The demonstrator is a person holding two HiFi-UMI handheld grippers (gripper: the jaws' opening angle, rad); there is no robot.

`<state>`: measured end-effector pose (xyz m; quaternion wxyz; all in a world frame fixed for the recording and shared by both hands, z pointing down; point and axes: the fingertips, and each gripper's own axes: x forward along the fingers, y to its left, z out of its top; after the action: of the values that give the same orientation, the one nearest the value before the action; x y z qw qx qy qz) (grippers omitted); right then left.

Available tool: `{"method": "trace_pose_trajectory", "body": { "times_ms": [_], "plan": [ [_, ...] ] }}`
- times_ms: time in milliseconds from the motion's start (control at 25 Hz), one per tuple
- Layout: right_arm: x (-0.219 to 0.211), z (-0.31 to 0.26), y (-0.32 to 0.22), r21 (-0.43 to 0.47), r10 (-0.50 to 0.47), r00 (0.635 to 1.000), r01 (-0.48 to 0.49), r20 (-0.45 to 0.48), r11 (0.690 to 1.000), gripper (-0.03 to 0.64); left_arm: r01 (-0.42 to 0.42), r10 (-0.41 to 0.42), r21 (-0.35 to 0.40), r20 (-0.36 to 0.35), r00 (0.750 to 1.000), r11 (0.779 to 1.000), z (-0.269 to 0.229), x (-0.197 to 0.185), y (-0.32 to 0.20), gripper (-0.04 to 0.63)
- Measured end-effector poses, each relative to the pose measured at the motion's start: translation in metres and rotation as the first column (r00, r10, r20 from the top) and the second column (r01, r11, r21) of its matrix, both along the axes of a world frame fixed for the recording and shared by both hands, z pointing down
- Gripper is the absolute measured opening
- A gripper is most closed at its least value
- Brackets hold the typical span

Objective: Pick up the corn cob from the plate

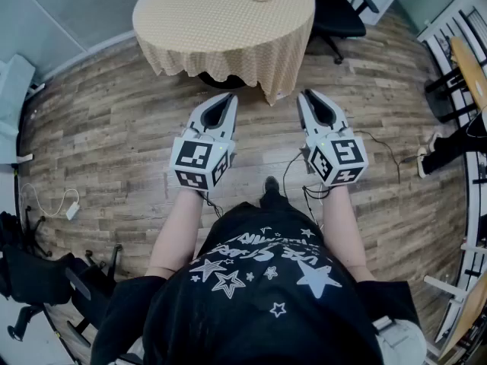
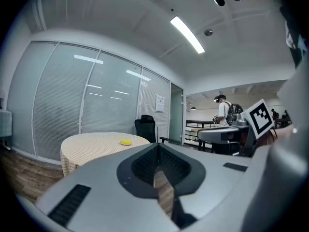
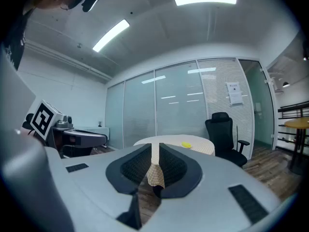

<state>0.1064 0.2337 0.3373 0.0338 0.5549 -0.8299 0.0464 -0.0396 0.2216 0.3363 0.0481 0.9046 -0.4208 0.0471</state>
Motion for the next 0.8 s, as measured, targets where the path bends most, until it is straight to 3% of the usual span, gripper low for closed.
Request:
{"method": "trace_pose_trajectory", "body": {
  "times_ms": [560,800],
  "plan": [
    [-0.031,0.012,0.011,-0.048,-0.045,0.999,0.045,-0.005,0.998,0.061,0.035,-0.035,-0.034,0.014,0.999,0.999,0.013,-0.029,0.016,0.009],
    [-0.037,0.009,0.012,-0.023,-0.01,0.999,0.011,0.047,1.0,0.061,0.044,-0.044,-0.048,0.005,0.999,0.998,0.018,-0.044,0.02,0.009]
  ]
}}
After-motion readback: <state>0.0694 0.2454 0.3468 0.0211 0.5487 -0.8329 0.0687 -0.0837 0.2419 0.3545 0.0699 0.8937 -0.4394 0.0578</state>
